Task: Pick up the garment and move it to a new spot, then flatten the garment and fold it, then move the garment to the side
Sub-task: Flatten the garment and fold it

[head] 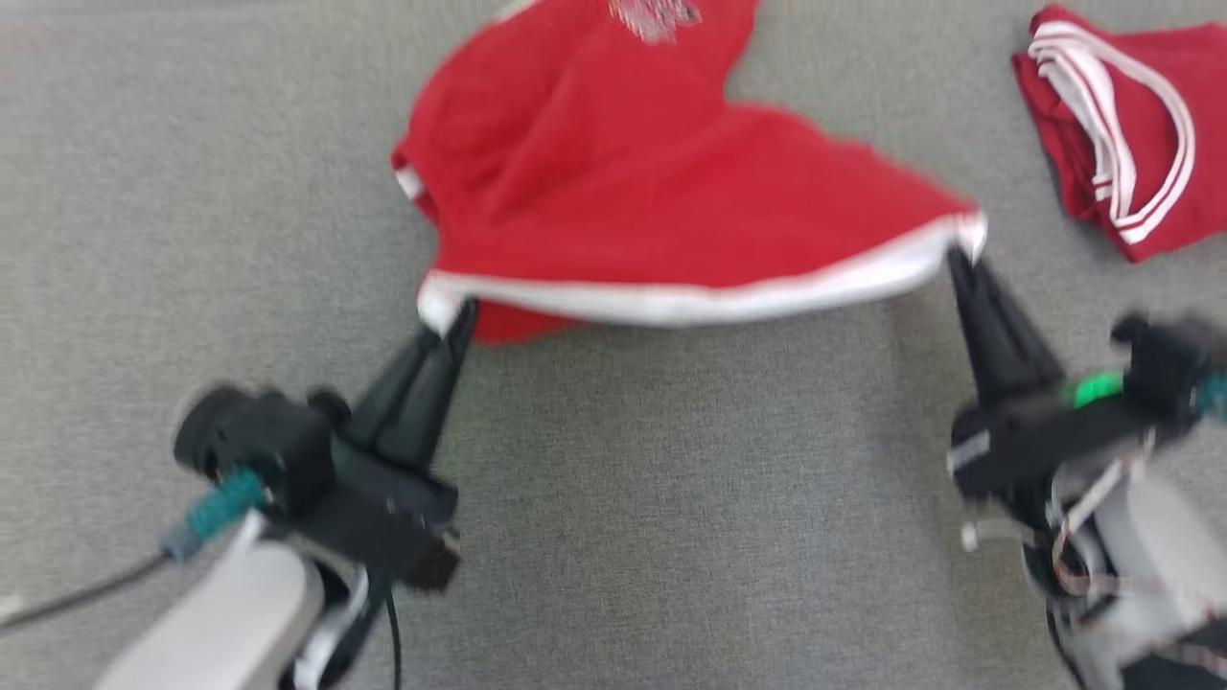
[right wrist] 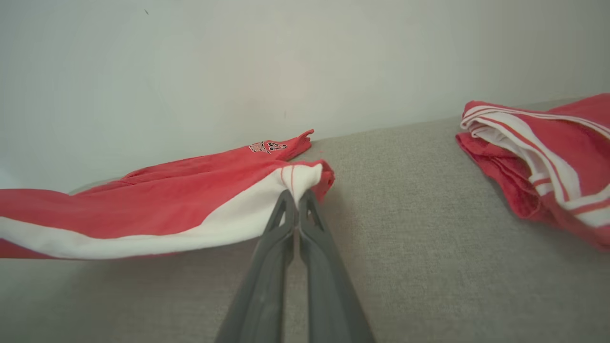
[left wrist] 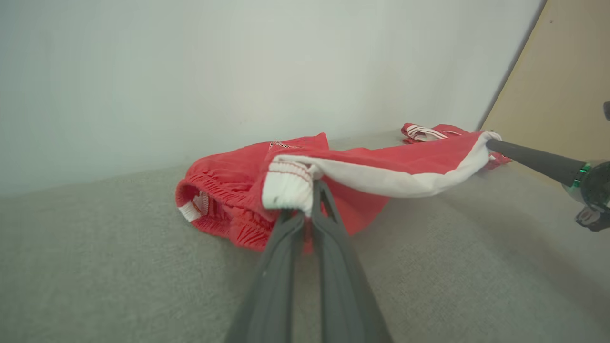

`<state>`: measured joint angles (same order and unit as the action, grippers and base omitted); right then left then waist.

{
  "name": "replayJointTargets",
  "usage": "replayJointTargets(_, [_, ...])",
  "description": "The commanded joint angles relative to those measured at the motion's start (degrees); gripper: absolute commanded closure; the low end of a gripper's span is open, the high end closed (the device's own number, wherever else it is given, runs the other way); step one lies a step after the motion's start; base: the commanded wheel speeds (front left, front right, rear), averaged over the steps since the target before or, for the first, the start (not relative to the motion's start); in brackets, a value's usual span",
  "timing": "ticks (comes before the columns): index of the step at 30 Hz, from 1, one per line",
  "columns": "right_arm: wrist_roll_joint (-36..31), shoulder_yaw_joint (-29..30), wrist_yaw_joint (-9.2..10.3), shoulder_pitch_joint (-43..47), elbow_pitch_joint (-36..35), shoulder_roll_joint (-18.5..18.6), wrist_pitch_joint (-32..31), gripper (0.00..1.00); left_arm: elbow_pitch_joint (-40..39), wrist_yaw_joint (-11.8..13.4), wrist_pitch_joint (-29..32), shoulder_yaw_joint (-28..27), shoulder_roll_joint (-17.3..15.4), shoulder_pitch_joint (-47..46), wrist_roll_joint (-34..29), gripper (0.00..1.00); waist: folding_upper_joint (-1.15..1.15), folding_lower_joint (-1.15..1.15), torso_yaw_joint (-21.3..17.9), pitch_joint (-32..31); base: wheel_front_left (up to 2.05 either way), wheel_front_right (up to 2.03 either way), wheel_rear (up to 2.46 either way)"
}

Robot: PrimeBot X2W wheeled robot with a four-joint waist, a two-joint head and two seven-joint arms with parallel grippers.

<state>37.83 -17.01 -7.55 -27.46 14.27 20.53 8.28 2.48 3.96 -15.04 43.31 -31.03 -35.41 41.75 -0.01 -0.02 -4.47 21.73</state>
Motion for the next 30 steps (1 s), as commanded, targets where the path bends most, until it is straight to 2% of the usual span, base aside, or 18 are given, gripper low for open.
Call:
replayJointTargets(1, [-1.0, 1.5, 0.17, 3.2, -1.5, -0.5, -0.6, 1.0, -0.3, -0.4, -0.2, -0.2, 0.5, 2.4, -0.7, 1.0, 0.01, 0.02, 0.6, -2.4, 0.0, 0.0, 0.0])
replayJointTargets(9, [-5.5, 8.4, 0.17, 20.9, -11.5, -4.1, -6.9, 1.0, 0.1, -0.5, -0.2, -1.5, 1.8, 14.0, -3.6, 1.0, 0.01, 0.02, 1.2, -6.9, 0.0, 0.0, 0.0])
replayJointTargets(18, [-8.7, 13.6, 0.17, 35.9, -20.8, -9.1, -12.8, 1.0, 0.0, -1.9, -0.2, -4.3, 2.8, 23.8, -7.1, 1.0, 0.01, 0.02, 2.3, -10.6, 0.0, 0.0, 0.0])
replayJointTargets(25, [-9.4, 15.0, 0.17, 44.9, -24.6, -12.7, -15.2, 1.0, 0.4, -3.8, -0.2, -6.9, 4.0, 28.3, -9.3, 1.0, 0.01, 0.02, 3.7, -12.6, 0.0, 0.0, 0.0])
replayJointTargets(30, [-10.1, 15.3, 0.17, 46.3, -25.6, -13.7, -15.6, 1.0, 1.1, -4.9, -0.2, -8.3, 5.3, 29.7, -10.5, 1.0, 0.01, 0.02, 3.8, -12.7, 0.0, 0.0, 0.0])
